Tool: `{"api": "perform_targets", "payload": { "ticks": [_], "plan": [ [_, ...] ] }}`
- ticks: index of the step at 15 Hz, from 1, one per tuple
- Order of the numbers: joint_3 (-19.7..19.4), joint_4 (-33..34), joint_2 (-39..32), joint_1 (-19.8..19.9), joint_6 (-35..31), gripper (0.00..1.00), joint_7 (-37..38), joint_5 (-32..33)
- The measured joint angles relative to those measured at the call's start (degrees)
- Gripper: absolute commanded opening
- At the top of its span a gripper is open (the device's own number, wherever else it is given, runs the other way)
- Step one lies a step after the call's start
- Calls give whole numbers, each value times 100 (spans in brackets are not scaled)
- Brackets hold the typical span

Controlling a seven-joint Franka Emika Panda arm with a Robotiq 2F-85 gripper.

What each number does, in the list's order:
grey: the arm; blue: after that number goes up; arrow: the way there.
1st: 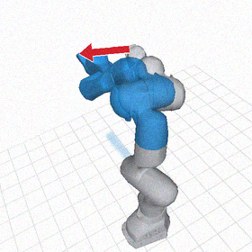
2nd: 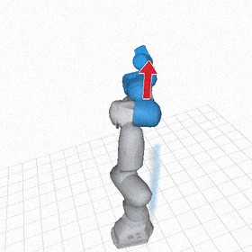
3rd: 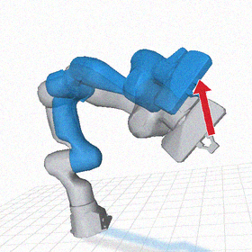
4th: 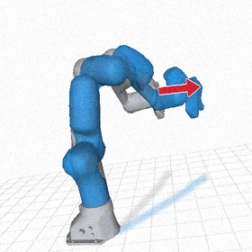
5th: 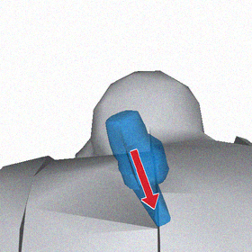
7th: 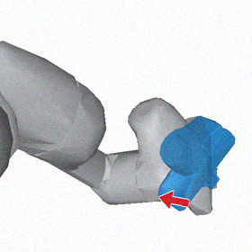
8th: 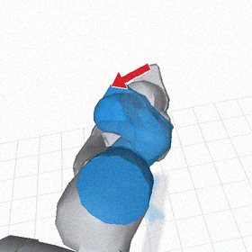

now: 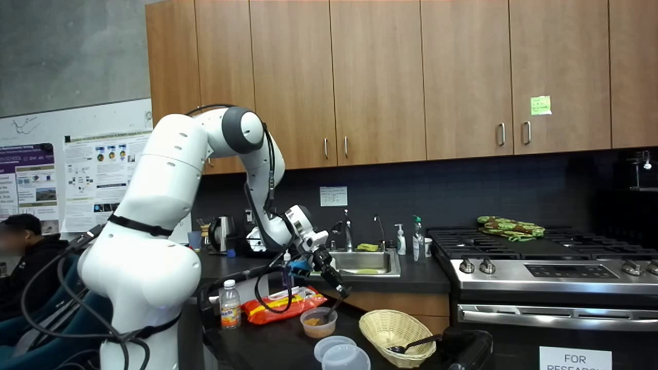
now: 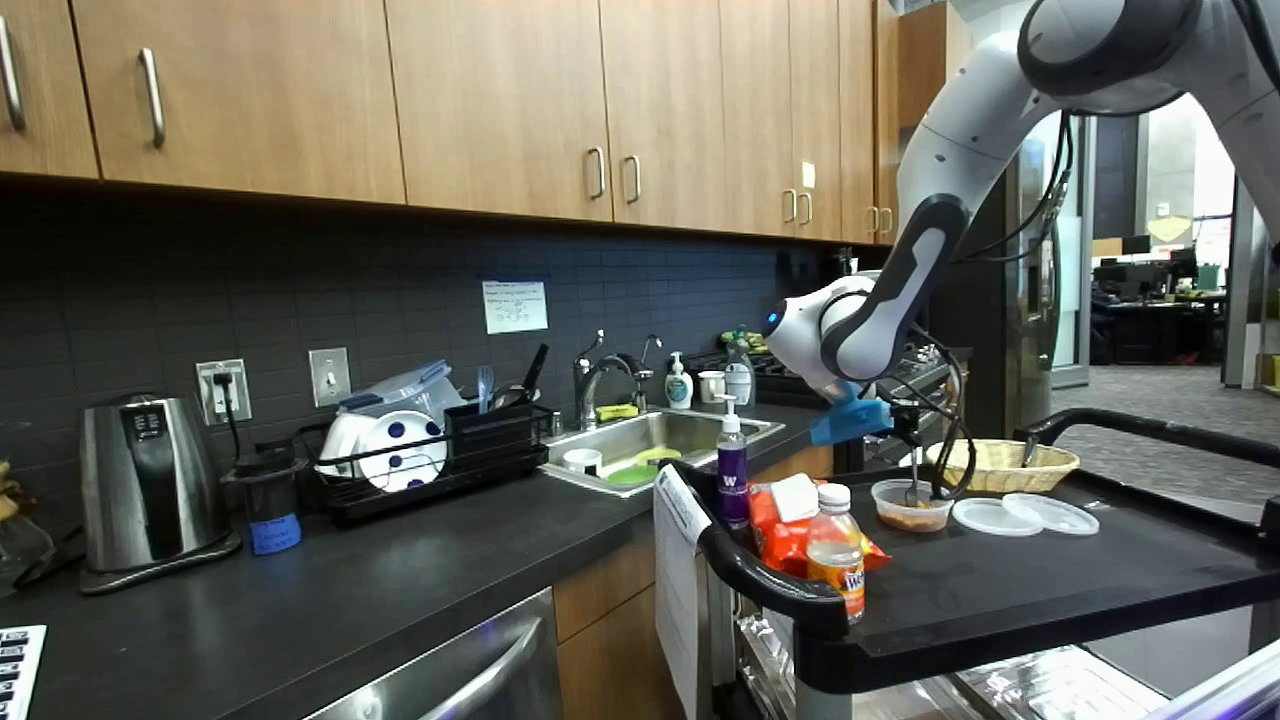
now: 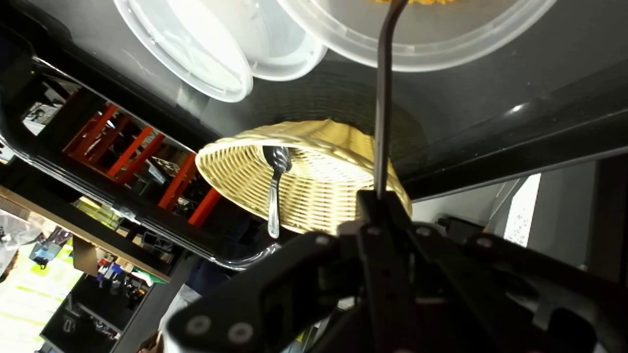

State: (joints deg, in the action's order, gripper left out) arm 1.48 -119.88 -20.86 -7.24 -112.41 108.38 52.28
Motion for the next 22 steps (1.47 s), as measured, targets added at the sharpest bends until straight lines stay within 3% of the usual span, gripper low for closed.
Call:
{"api": "perform_targets", "payload": {
  "ticks": [2,12,17,22],
  "plan": [
    [48,-13,1,-5,0,31,-15,-68],
    [132,-20,62,-16,-177,99,-214,-675],
    [183,-231,513,84,-1004,100,-1402,-1911],
    [180,-692,1224,269,-1632,100,-3347,-3335]
  ]
}}
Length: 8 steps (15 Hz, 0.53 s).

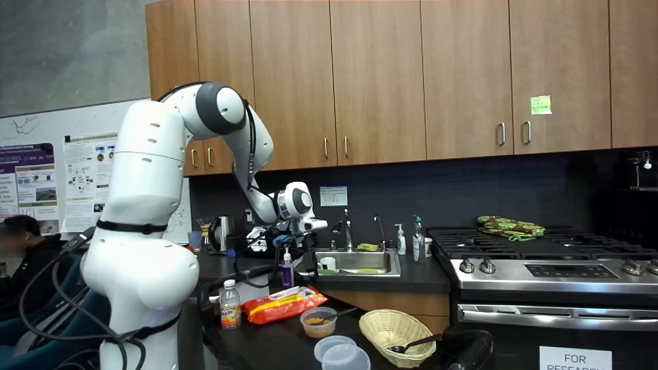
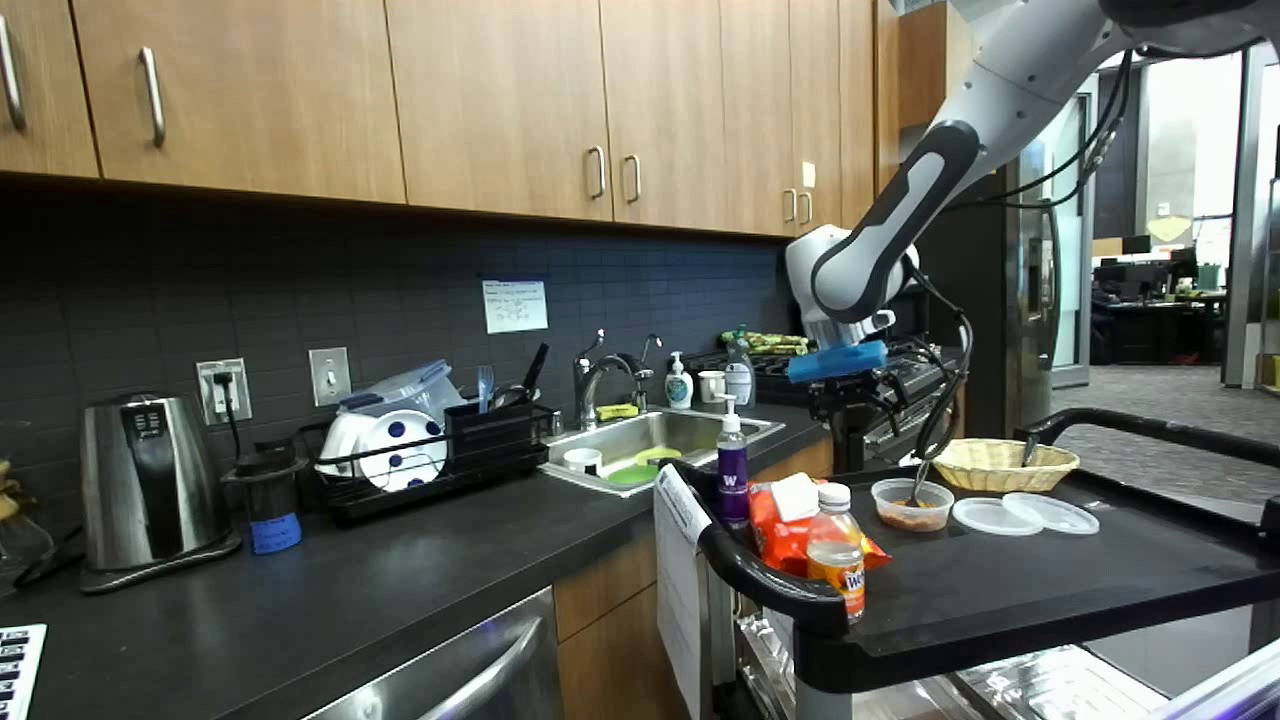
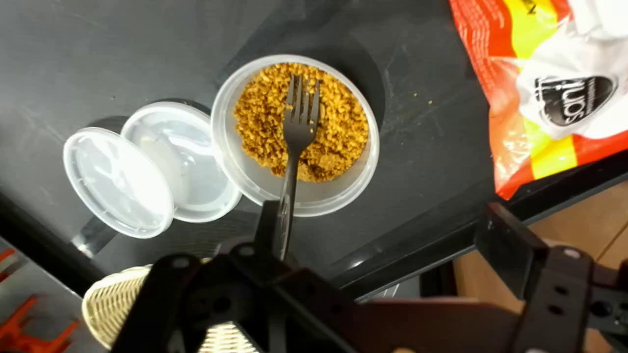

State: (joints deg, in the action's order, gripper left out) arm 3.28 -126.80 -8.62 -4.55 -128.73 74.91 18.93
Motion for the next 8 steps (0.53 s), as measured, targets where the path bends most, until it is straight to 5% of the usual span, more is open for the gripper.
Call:
{"api": "perform_targets", "payload": {
  "ticks": [8],
  "plan": [
    [-27,-519,1115,118,268,100,-3567,-1830]
  ]
}}
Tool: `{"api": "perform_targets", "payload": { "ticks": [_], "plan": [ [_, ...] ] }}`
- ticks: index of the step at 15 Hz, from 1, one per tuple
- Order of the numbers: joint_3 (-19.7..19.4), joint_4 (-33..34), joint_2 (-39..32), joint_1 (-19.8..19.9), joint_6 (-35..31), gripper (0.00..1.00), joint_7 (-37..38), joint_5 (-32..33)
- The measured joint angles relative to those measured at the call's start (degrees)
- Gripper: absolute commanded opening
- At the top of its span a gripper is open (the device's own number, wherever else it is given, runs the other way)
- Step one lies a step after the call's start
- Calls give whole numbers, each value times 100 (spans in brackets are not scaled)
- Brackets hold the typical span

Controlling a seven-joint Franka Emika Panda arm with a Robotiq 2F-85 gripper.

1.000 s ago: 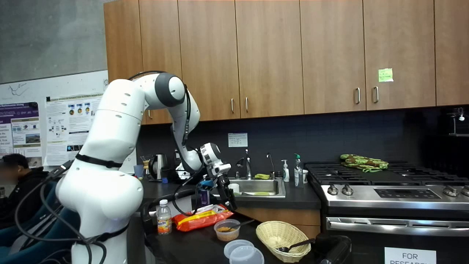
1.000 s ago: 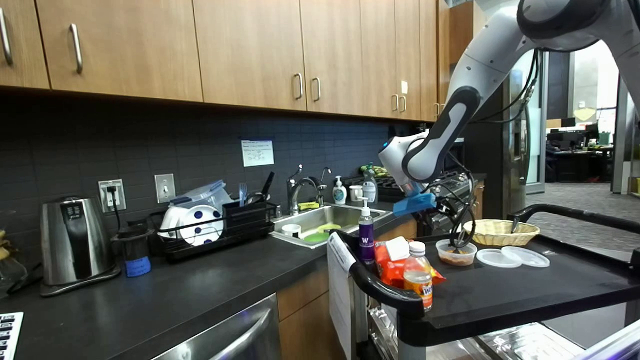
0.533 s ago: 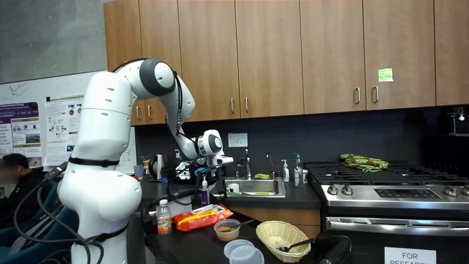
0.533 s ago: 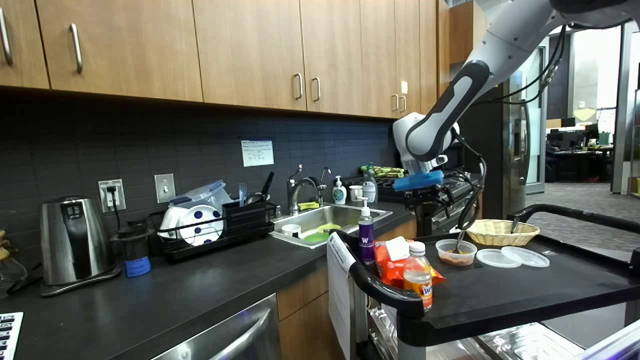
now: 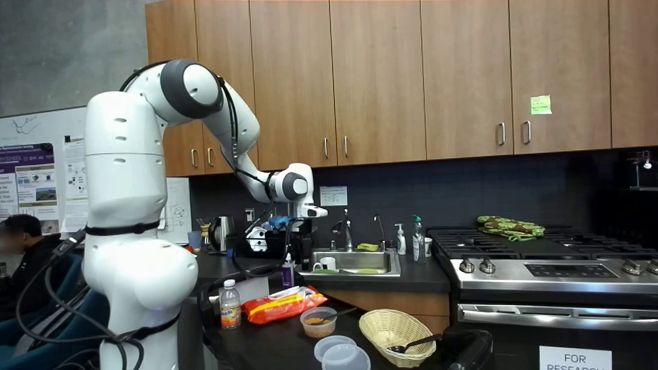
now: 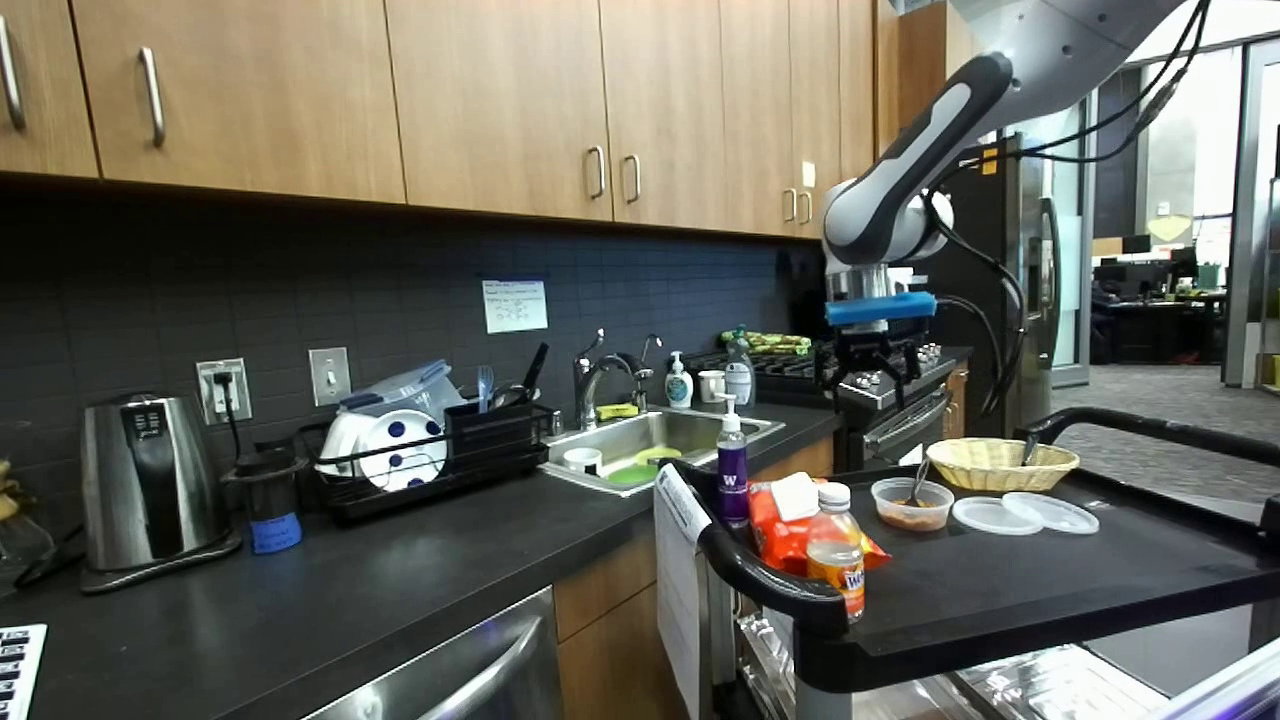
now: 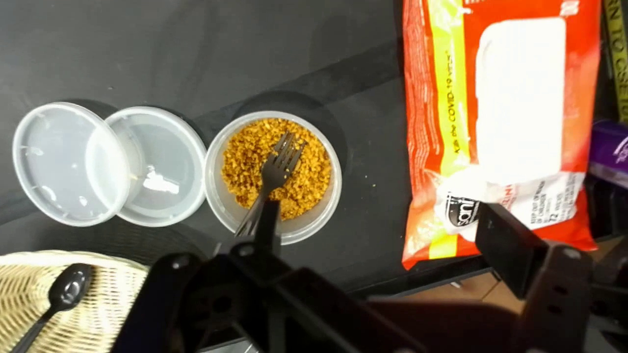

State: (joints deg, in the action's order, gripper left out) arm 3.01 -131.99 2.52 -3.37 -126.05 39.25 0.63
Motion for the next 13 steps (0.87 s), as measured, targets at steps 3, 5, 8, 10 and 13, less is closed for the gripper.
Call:
{"api": "perform_targets", "payload": {
  "ticks": [3,5,8,10,13],
  "plan": [
    [-70,-10,358,23,514,100,-1098,-333],
    [-129,-9,576,62,908,100,-1709,-435],
    [-211,-8,867,128,1488,100,-2415,-449],
    [-258,-7,1039,172,1783,100,-2754,-449],
    [-315,-8,1243,205,2039,100,-3026,-449]
  ]
}}
